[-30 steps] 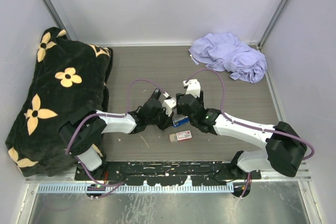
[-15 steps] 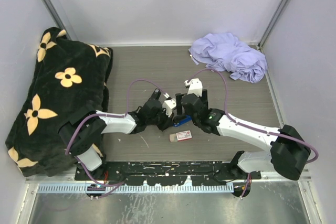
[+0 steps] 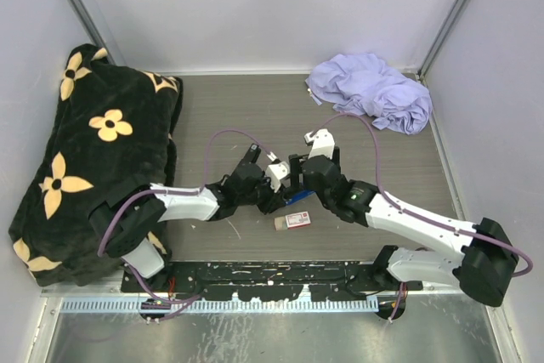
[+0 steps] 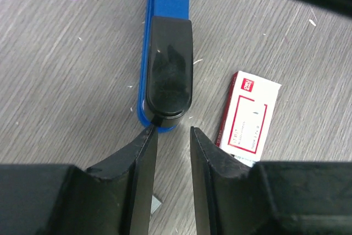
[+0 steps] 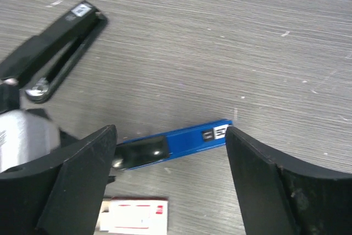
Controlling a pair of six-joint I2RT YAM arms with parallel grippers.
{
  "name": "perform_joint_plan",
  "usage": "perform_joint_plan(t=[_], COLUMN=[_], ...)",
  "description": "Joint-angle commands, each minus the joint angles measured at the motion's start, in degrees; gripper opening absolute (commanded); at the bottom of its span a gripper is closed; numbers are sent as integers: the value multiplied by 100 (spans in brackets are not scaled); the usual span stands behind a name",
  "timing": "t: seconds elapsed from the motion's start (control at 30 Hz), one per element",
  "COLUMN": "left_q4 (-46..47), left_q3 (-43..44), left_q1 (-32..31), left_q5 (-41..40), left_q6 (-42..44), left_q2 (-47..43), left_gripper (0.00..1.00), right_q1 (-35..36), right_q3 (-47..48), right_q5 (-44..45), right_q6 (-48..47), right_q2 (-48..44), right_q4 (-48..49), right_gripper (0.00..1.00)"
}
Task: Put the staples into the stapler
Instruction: Close the stapler at the center of the board.
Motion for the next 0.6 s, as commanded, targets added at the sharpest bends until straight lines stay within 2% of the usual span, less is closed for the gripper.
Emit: perform_joint_plan(t=[0.0,0.1,0.23,0.37,0.57], left_q4=[411,450,321,-63,-714], left_q3=[-109,-398,-667,-753,-920], left_q1=[32,79,158,190,188], left_q5=[-548,-707,-762,-1100,-1552], left_q6=[-148,-245,-463,-885,-1794], left_q2=[-356,-737,-1186,-1530,-2097], left_gripper=[33,37,39,42,42], right_q1=[549,493,477,479,479], right_q3=[-30,-140,-165,-180,-177], right_q5=[-1279,-1251,-1449,-1683,-1582], right_q6=[124,301,425,500,682], right_q2=[-412,-394,-102,237,430], right_q4=[672,642,646,815,908], right_gripper=[81,70,59,54,50])
